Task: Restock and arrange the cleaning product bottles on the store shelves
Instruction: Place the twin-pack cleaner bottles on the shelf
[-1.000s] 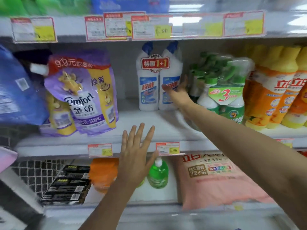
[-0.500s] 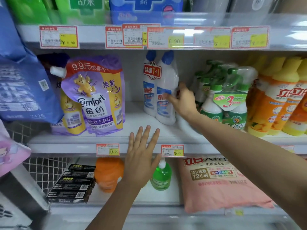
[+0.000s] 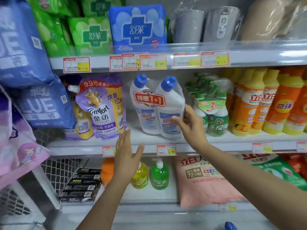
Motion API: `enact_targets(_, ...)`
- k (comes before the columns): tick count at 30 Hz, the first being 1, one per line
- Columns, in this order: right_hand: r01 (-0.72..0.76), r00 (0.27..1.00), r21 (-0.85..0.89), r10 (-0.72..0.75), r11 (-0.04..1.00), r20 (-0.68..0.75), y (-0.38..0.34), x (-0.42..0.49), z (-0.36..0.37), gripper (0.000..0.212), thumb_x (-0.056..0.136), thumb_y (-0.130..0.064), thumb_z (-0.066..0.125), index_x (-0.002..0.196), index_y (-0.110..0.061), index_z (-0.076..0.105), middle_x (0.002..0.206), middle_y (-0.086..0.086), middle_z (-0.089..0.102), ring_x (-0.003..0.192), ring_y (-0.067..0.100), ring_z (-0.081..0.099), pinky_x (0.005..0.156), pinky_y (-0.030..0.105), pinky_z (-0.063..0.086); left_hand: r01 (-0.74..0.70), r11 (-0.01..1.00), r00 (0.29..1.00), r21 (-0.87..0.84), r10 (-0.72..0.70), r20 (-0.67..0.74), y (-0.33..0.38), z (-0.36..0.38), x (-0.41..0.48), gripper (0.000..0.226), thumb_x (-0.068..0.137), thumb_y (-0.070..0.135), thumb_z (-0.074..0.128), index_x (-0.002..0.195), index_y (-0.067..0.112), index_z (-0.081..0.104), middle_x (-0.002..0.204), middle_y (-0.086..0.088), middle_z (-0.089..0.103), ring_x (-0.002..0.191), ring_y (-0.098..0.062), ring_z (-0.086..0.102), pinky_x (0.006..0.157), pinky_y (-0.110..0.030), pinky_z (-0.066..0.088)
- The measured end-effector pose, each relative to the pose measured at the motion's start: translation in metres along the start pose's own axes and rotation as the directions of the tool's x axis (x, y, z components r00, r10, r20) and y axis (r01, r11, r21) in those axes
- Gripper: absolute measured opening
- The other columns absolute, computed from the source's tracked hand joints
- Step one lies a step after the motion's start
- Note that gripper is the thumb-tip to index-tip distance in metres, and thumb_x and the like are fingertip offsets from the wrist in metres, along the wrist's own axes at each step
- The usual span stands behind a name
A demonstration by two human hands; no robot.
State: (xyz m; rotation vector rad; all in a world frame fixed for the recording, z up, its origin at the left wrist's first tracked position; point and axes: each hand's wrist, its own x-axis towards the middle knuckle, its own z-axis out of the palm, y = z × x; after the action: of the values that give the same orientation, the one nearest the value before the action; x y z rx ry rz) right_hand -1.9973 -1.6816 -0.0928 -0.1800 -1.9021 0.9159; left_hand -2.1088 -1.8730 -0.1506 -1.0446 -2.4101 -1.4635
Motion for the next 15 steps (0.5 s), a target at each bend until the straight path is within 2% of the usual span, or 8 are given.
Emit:
enact_targets(3,0.023,1.0,0.066,-0.024,0.998,0.011,-0.021,-0.005,-0.019,0.038,0.092,-0.026,0.067,0.125,-0.01,0.058,0.109,0.003,0.072,0.099,0.021,0.07,0.083,0.052,0.056,0.071,0.969,0.996,-0.237,-0.083,-0.041,0.019,-0.016,0.004,0.068,0.094,0.031,0.062,0.153,0.025,0.029,0.155,0.008,0.032,0.142,-0.008,0.028,0.12,-0.034,0.021)
enact_targets(5,0.025,0.998,0.14,-0.033,0.99,0.051,-0.035,-0.003,-0.035,0.037,0.094,-0.017,0.065,0.129,-0.005,0.056,0.115,0.006,0.07,0.106,0.02,0.068,0.088,0.047,0.057,0.044,0.938,0.997,-0.343,-0.064,-0.048,0.035,-0.023,0.006,0.072,0.09,0.033,0.066,0.152,0.028,0.03,0.15,0.018,0.034,0.134,0.003,0.033,0.116,-0.029,0.026)
enact_targets(7,-0.021,0.993,0.245,-0.008,0.969,0.119,-0.05,-0.004,-0.053,0.036,0.095,-0.008,0.061,0.13,-0.002,0.054,0.119,0.011,0.069,0.11,0.022,0.068,0.09,0.038,0.057,0.018,0.916,1.0,-0.4,-0.016,0.007,0.053,-0.026,0.003,0.076,0.086,0.038,0.067,0.152,0.031,0.029,0.152,0.021,0.034,0.136,0.005,0.032,0.112,-0.023,0.028)
enact_targets(9,-0.084,0.982,0.314,0.025,0.946,0.188,-0.061,-0.011,-0.068,0.036,0.093,-0.005,0.06,0.129,-0.002,0.054,0.118,0.014,0.07,0.109,0.023,0.069,0.087,0.032,0.057,0.026,0.889,0.995,-0.458,0.022,0.098,0.068,-0.025,-0.004,0.067,0.081,0.037,0.068,0.143,0.031,0.041,0.138,0.025,0.053,0.128,0.008,0.045,0.102,-0.014,0.038)
enact_targets(10,-0.12,0.976,0.329,0.051,0.937,0.21,-0.065,-0.017,-0.075,0.036,0.092,-0.006,0.06,0.127,-0.002,0.055,0.117,0.014,0.071,0.107,0.023,0.069,0.085,0.03,0.057,0.049,0.864,0.991,-0.5,0.022,0.135,0.075,-0.024,-0.011,0.057,0.079,0.034,0.069,0.132,0.03,0.049,0.124,0.024,0.063,0.118,0.007,0.055,0.092,-0.012,0.045)
enact_targets(12,-0.219,0.962,0.354,0.14,0.909,0.236,-0.068,-0.029,-0.088,0.038,0.09,-0.009,0.061,0.126,-0.004,0.053,0.109,0.013,0.074,0.099,0.024,0.072,0.078,0.03,0.058,0.111,0.815,0.987,-0.569,-0.024,0.158,0.083,-0.015,-0.026,0.045,0.073,0.03,0.071,0.116,0.028,0.057,0.108,0.017,0.072,0.104,-0.005,0.067,0.081,-0.018,0.054)
enact_targets(15,-0.383,0.92,0.393,0.303,0.836,0.25,-0.072,-0.046,-0.11,0.046,0.09,-0.01,0.063,0.129,-0.007,0.04,0.096,0.009,0.076,0.084,0.02,0.075,0.064,0.025,0.057,0.216,0.752,0.974,-0.623,-0.121,0.191,0.098,-0.002,-0.053,0.041,0.07,0.034,0.071,0.109,0.024,0.062,0.102,0.006,0.075,0.1,-0.02,0.071,0.084,-0.037,0.057)
